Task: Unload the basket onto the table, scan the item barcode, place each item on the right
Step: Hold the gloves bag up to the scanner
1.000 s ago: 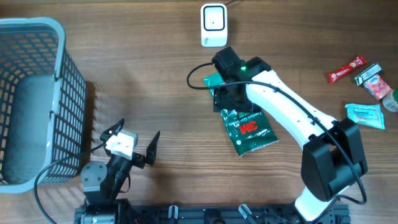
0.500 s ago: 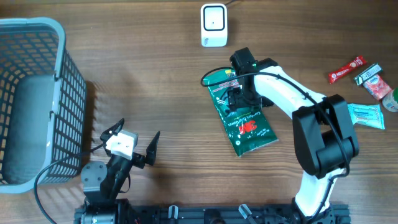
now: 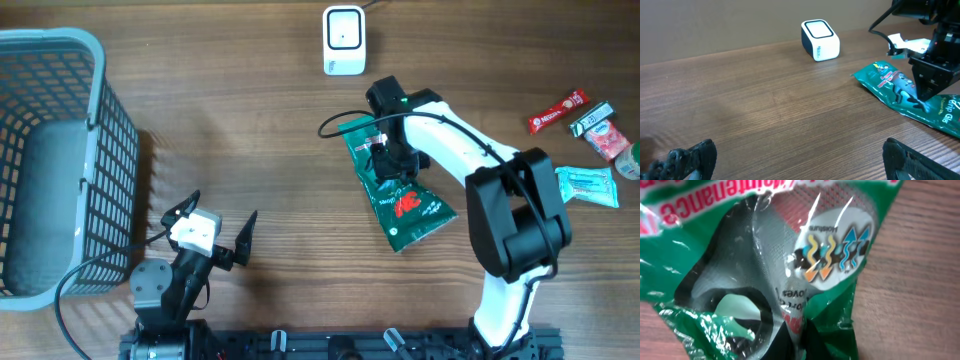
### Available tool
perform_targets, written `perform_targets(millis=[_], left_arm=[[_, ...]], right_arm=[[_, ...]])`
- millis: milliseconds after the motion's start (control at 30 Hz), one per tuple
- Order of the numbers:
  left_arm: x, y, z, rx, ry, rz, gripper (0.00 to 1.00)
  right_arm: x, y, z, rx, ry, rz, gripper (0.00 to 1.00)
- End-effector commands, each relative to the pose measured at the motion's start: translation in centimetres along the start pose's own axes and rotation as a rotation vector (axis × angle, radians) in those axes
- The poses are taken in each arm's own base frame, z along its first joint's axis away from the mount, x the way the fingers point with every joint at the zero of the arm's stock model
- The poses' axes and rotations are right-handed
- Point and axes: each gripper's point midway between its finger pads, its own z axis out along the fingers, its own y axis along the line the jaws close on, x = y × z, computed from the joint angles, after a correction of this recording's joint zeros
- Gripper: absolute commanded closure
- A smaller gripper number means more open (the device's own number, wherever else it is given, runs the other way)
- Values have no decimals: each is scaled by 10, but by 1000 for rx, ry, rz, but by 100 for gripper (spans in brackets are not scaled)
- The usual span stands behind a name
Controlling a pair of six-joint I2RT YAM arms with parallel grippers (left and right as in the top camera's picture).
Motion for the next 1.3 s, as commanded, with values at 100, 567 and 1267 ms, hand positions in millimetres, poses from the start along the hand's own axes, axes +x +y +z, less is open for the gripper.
perform_targets(millis=[100, 567, 1267], left_arm=[[1, -2, 0, 11, -2, -9, 0], [1, -2, 0, 10, -2, -9, 0], [1, -2, 0, 10, -1, -9, 0]], right_arm=[[-15, -33, -112, 58, -325, 278, 95], [30, 72, -262, -738, -486, 65, 96], [50, 163, -303, -1404, -1278, -1528, 95]])
